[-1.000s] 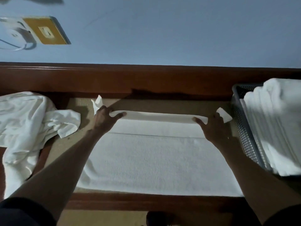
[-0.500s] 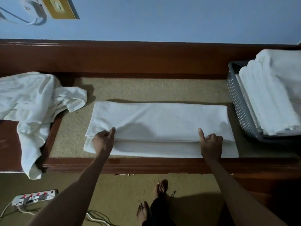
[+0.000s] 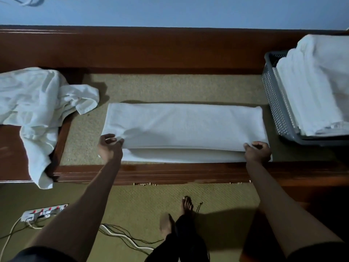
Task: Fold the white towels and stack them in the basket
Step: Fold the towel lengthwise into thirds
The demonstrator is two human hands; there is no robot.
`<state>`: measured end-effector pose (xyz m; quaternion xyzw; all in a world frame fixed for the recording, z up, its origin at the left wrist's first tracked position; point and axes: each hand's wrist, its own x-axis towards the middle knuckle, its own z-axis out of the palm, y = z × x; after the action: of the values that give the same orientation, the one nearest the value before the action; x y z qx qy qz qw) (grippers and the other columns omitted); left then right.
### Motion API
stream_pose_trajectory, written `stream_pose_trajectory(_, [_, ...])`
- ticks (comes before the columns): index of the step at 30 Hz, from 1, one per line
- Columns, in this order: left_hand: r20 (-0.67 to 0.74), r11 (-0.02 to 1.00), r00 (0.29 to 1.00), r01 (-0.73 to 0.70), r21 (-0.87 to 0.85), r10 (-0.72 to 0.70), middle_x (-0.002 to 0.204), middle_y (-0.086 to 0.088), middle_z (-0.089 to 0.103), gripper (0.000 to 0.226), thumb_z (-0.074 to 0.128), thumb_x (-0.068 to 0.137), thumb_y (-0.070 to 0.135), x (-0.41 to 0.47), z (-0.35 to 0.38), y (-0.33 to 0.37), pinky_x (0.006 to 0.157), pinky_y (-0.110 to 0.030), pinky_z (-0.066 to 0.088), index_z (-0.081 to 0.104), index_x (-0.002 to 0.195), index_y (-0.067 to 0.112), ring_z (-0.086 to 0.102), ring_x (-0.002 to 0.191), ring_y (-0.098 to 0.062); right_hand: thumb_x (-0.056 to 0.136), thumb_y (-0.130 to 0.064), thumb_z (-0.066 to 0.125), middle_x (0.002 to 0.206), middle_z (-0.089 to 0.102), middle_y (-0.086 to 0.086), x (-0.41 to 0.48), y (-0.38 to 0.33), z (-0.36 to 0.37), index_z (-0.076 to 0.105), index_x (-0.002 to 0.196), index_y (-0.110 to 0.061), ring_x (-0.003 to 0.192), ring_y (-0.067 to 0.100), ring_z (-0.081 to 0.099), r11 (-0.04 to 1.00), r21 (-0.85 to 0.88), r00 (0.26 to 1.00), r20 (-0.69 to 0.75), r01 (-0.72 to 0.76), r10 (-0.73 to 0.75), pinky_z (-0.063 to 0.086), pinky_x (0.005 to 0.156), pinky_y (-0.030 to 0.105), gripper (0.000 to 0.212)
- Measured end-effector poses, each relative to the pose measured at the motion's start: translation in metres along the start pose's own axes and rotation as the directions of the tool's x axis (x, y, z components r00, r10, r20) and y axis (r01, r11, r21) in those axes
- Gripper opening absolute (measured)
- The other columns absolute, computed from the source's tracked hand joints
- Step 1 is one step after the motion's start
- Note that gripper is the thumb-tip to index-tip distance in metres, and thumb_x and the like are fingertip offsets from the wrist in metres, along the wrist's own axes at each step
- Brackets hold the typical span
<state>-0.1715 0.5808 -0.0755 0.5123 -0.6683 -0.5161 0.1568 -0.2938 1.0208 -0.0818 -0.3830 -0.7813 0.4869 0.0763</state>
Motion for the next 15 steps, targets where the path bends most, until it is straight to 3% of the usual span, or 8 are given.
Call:
stream_pose_trajectory(6, [0.021,0.992,0.997,-0.081,0.092,0.080,0.107,-0.008,0.069,0.036,0.085,0.078,0.008,-0.017,-0.017,-0.014,0.086,-0.049,0.058,0.062,0.104,0.018,0.068,0.100,-0.030,0.074,0.005,0.081,0.090,0.061,0.010,0.007,0.023,-0.012,0.059,0.087,-0.008,0.084,0.022,0.057,0.999,0.005,0.998,0.045,0.046,-0.047,0.046,0.077,0.028,0.029])
stream_pose_trajectory(9, [0.029,0.982,0.994,-0.111,0.152,0.108,0.108,-0.010,0.069,0.035,0.084,0.078,0.005,-0.022,-0.017,-0.018,0.087,-0.041,0.055,0.064,0.106,0.014,0.066,0.103,-0.028,0.073,0.005,0.082,0.089,0.062,0.010,0.011,0.034,-0.012,0.058,0.081,-0.013,0.084,0.023,0.059,0.996,-0.013,0.995,0.051,0.085,-0.084,0.046,0.076,0.028,0.031])
stream_pose_trajectory(15, [0.078,0.917,0.978,-0.210,0.339,0.195,0.113,-0.014,0.064,0.030,0.076,0.084,0.003,-0.028,-0.010,-0.020,0.087,-0.040,0.047,0.064,0.110,0.010,0.060,0.105,-0.033,0.069,0.003,0.083,0.089,0.067,0.015,0.014,0.045,-0.013,0.062,0.083,-0.012,0.086,0.030,0.064,0.980,-0.088,0.983,0.070,0.178,-0.172,0.054,0.086,0.043,0.029])
